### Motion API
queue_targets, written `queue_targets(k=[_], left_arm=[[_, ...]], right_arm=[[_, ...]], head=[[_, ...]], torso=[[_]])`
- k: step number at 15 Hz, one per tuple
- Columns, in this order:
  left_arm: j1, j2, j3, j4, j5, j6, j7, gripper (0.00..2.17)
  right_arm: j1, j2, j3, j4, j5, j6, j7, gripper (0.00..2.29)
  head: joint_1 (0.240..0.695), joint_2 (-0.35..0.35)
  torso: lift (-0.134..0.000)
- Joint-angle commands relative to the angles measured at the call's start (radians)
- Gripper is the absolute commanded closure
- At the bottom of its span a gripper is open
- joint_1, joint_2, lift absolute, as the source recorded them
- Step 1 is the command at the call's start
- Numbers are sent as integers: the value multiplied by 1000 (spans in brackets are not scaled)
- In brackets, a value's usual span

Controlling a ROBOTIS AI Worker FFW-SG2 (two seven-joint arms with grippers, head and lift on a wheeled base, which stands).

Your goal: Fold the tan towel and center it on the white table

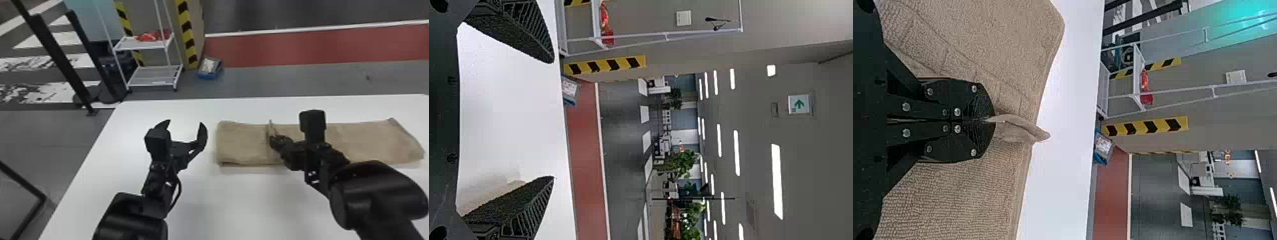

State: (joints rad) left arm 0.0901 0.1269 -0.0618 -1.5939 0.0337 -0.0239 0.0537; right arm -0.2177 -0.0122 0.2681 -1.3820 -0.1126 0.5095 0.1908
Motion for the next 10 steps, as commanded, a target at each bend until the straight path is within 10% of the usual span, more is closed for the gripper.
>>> queue_targets(k=[1, 6, 10], left_arm=[[0, 2, 2, 0, 2, 2, 0, 39], [0, 2, 23, 0, 2, 2, -5, 39], [0, 2, 39, -12, 15, 2, -5, 39]], right_arm=[[14, -3, -6, -20, -6, -19, 9, 1393], [98, -45, -132, -339, -68, 162, 67, 1393], [72, -219, -400, -433, -225, 364, 82, 1393]], head=[[695, 186], [695, 190], [695, 126]], torso=[[-113], [-113], [-113]])
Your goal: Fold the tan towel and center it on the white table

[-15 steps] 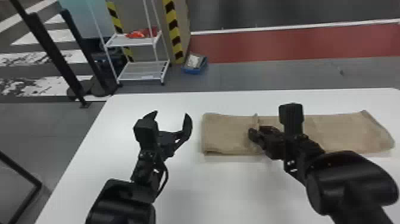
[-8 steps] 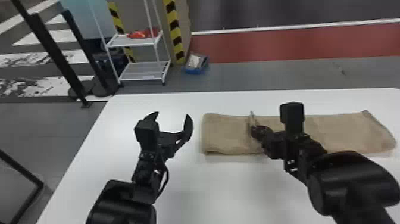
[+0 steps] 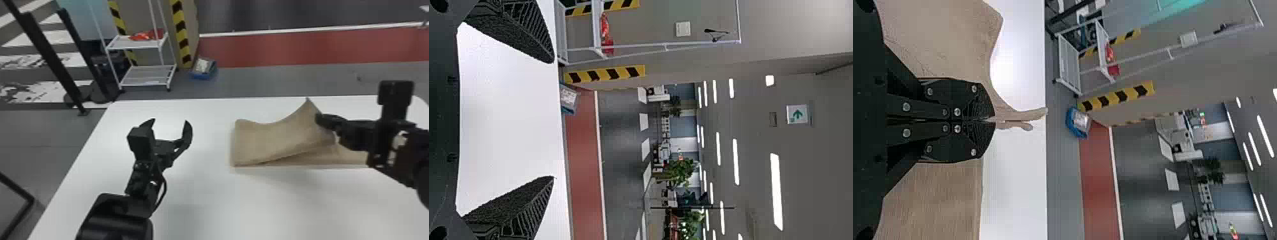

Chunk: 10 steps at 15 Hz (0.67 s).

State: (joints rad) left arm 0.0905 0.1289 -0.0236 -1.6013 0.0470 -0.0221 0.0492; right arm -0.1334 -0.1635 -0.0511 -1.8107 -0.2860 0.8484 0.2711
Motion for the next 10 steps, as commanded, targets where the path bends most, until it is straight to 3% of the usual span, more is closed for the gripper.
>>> queue_targets(k=[1, 3, 6, 10], left_arm=[[0, 0, -4, -5, 1, 3, 0, 39], [0, -2, -18, -5, -3, 6, 1, 39], [0, -3, -50, -3, -18, 15, 3, 39], [-3, -2, -49, -5, -21, 31, 5, 39]], right_arm=[[-12, -91, -115, 27, -53, 22, 16, 1393], [-23, -122, -133, 139, -16, -21, 65, 1393], [-12, -100, -107, 168, 71, -94, 114, 1393], [-28, -106, -161, 126, 22, -82, 135, 1393]], head=[[695, 61], [695, 0], [695, -66], [695, -75]], torso=[[-113], [-113], [-113], [-113]])
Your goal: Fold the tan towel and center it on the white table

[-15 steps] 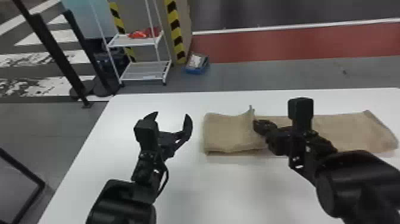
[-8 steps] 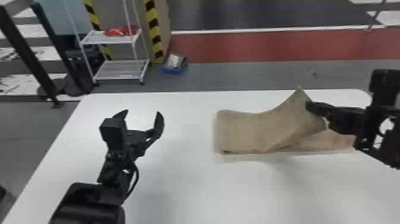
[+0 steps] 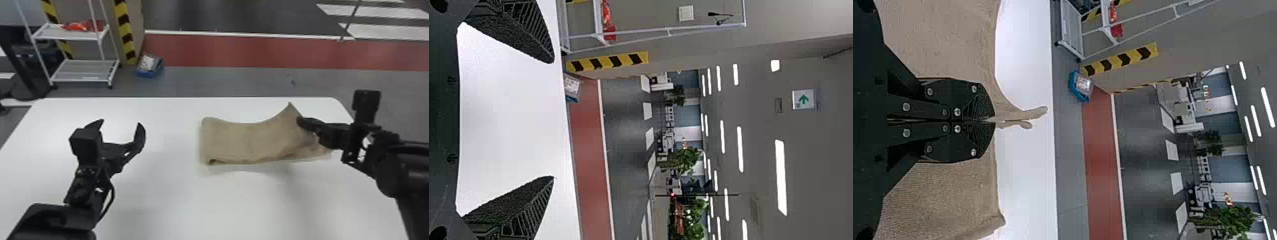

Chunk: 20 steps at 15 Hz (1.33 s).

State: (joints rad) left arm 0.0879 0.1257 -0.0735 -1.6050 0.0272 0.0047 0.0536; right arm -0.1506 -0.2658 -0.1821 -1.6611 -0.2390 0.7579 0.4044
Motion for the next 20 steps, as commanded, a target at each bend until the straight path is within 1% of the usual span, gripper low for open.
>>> queue_targets(k=[1, 3, 5, 6, 8, 10, 12, 13, 14, 15, 16, 18, 20], left_arm=[[-2, 2, 1, 0, -4, 10, 0, 39], [0, 3, 4, -3, -6, 13, -1, 39], [4, 3, 6, -3, -4, 10, -3, 39], [6, 3, 4, 0, -6, 10, -3, 39], [3, 3, 1, 7, -6, 10, -3, 39], [-7, 3, 4, 11, -9, 13, -4, 39], [-17, 3, 1, 23, -10, 10, -4, 39], [-27, 3, 0, 39, -10, 10, -4, 39], [-31, 3, -2, 43, -10, 10, -4, 39], [-31, 3, -2, 43, -10, 10, -4, 39], [-31, 3, 0, 43, -9, 7, -4, 39], [-30, 3, 9, 43, -7, -5, -6, 39], [-27, 9, 14, 43, -4, -11, -6, 39]], right_arm=[[-32, -15, -54, -29, -46, 30, 2, 1393], [-72, -36, -83, -8, -40, 39, 2, 1393], [-75, -49, -70, 58, -16, 36, 14, 1393], [-76, -46, -59, 95, 3, 30, 24, 1389], [-75, -33, -57, 169, 38, -28, 27, 1379], [-60, -35, -71, 182, 35, -74, 31, 1379], [-60, -36, -85, 181, 35, -71, 37, 1379], [-64, -40, -83, 181, 43, -71, 30, 1156], [-64, -36, -80, 176, 66, -74, 20, 424], [-61, -33, -83, 170, 89, -84, 19, -2], [-56, -33, -102, 170, 87, -114, 10, -2], [-52, -38, -116, 184, 87, -127, 10, 56], [-50, -41, -123, 212, 86, -130, 25, 90]], head=[[695, -76], [695, -90], [695, -107], [695, -114], [695, -123], [695, -129], [695, -135], [695, -139], [695, -141], [695, -144], [695, -148], [695, -159], [695, -166]], torso=[[-113], [-113], [-113], [-113], [-113], [-113], [-113], [-113], [-113], [-113], [-113], [-113], [-112]])
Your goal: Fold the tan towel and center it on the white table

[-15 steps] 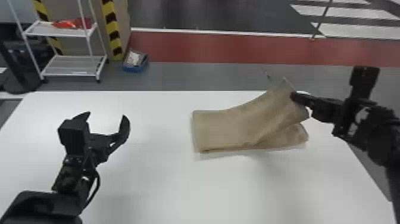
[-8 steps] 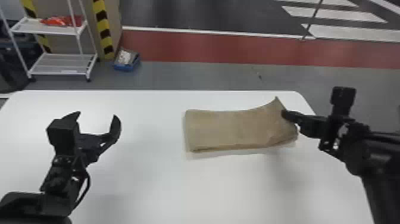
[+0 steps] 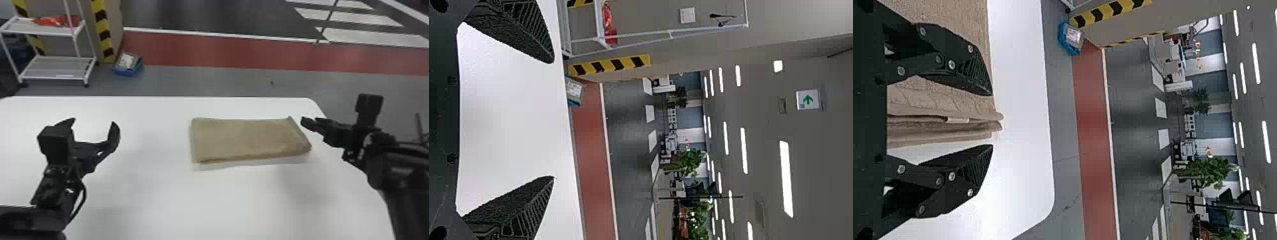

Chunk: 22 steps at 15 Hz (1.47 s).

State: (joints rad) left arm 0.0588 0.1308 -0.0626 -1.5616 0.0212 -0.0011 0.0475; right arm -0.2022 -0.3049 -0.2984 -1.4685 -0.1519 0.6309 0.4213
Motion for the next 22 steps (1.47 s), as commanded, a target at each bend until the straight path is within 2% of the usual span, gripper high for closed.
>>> queue_targets(k=[1, 5, 7, 8, 10, 11, 14, 17, 22], left_arm=[[3, 7, 1, 0, 5, -12, 0, 39], [21, 4, -45, -29, 19, -21, -5, 39], [19, 0, -66, -29, 19, -21, -3, 39], [19, -2, -69, -28, 19, -21, -3, 39], [18, -2, -69, -28, 17, -21, 0, 39], [18, -2, -65, -29, 17, -24, 3, 39], [21, 4, -56, -37, 19, -30, 3, 39], [22, 6, -57, -38, 19, -30, -2, 39], [22, 6, -65, -38, 19, -27, -3, 39]], right_arm=[[0, -2, -13, 33, -9, -12, 24, 124], [12, 0, -16, 51, -15, -33, 33, 154], [29, 4, -21, 60, -23, -46, 66, 323], [64, 10, -22, 37, -38, -116, 93, 525], [116, 16, 4, -15, -43, -208, 131, 1433], [121, 32, 19, -30, -41, -214, 152, 1656], [118, 36, 122, -26, -17, -217, 157, 1656], [119, 89, 176, -4, 45, -217, 155, 1656], [119, 121, 243, 16, 61, -178, 149, 1656]], head=[[695, -167], [695, -172], [695, -187], [695, -194], [695, -198], [695, -192], [695, -156], [695, -94], [695, -39]], torso=[[-112], [-112], [-112], [-112], [-112], [-112], [-112], [-112], [-112]])
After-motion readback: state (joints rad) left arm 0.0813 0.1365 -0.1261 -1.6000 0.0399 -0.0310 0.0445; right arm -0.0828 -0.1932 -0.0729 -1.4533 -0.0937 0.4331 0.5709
